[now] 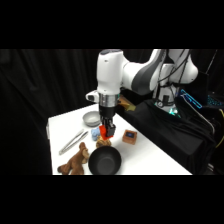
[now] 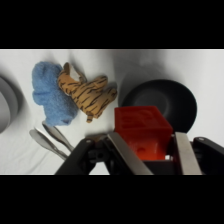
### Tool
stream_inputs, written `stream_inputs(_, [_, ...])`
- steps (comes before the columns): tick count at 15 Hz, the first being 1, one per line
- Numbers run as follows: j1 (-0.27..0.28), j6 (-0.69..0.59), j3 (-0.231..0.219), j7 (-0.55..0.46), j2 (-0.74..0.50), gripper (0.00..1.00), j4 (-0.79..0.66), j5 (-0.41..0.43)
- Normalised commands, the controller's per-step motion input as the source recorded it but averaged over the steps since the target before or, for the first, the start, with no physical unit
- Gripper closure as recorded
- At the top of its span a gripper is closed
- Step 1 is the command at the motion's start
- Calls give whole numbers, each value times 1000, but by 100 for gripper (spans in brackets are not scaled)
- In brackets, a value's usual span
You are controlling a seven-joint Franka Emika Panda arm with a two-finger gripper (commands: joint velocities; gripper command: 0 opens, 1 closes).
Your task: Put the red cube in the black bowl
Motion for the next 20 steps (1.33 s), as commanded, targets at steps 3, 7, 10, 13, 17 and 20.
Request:
stream_inputs(3, [77,46,14,-8,256,75,301,87])
stream_inputs(7, [79,77,10,-10,267,75,286,97])
stream_inputs(10, [90,120,-14,6,280,75,262,70])
stream_inputs(13, [65,157,-39,-25,293,75,259,91])
stream_inputs(17, [73,142,-77,-25,245,27,229,104])
stream_inputs(20, [65,106,-72,-56,191,8,192,144])
